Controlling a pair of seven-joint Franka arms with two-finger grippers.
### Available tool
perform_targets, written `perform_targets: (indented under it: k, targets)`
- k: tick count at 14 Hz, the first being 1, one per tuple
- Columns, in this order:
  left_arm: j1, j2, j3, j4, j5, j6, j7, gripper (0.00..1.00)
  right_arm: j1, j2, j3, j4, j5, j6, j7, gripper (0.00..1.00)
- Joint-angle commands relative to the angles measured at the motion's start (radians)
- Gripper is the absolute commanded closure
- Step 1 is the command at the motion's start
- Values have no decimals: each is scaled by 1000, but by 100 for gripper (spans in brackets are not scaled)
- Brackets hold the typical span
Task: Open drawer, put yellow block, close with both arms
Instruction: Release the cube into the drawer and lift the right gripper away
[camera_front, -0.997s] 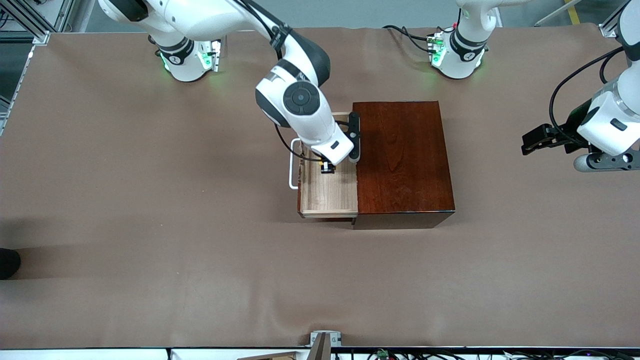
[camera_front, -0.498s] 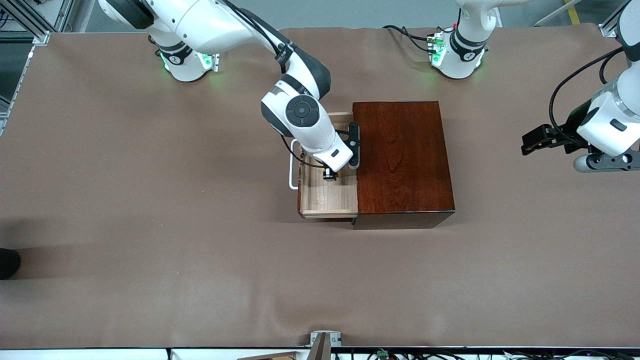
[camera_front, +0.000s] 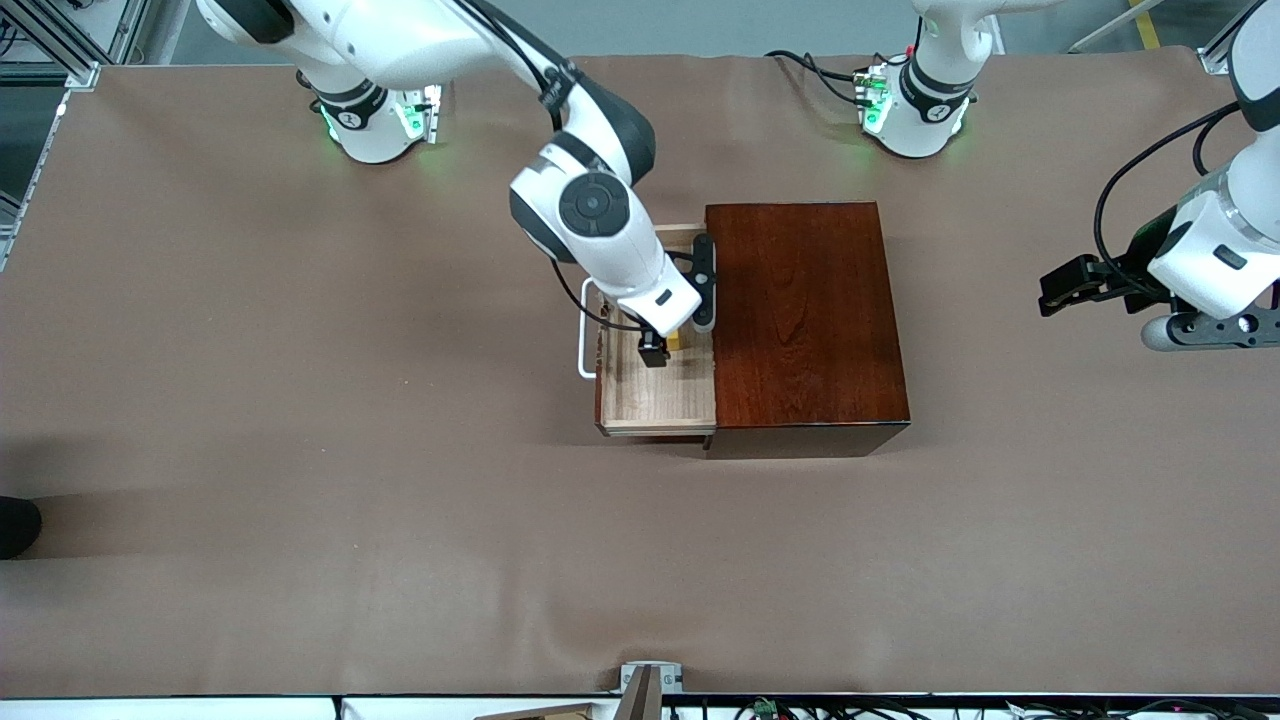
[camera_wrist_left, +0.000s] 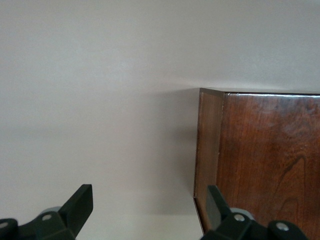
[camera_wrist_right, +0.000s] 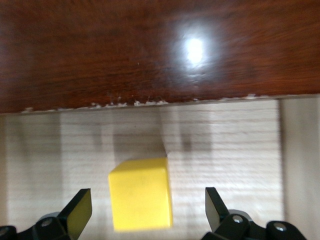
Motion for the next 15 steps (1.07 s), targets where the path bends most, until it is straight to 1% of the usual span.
perform_targets:
  k: [1,3,6,8,10,12,13,14,15]
  targets:
    - [-8,1,-7,7,-23,13,0,0,-47,-86,8,-24,-9,-64,6,0]
    - [-26,1,-8,8,-23,7,4,0,-99,-126,8,-25,-3,-88,43,0]
    - [-97,1,-10,8,-16,-1,5,0,-194,-191,2,-27,-20,-140,148,0]
    - [-154,1,-10,6,-17,-33,4,0,-312,-229,-4,-36,-21,-184,153,0]
    - [-220,15,-13,4,-17,-54,11,0,-454,-268,-1,-32,-20,-271,150,0]
    - [-289,38,-28,11,-17,-54,26,0,-543,-318,-12,-31,-20,-319,150,0]
    - [-325,47,-39,15,-17,-53,28,0,-553,-337,-62,-33,-20,-321,152,0]
    - [-362,56,-48,18,-17,-50,28,0,-544,-356,-128,-33,-20,-321,152,0]
    - [-399,64,-62,27,-17,-45,30,0,-539,-370,-169,-33,-20,-324,152,0]
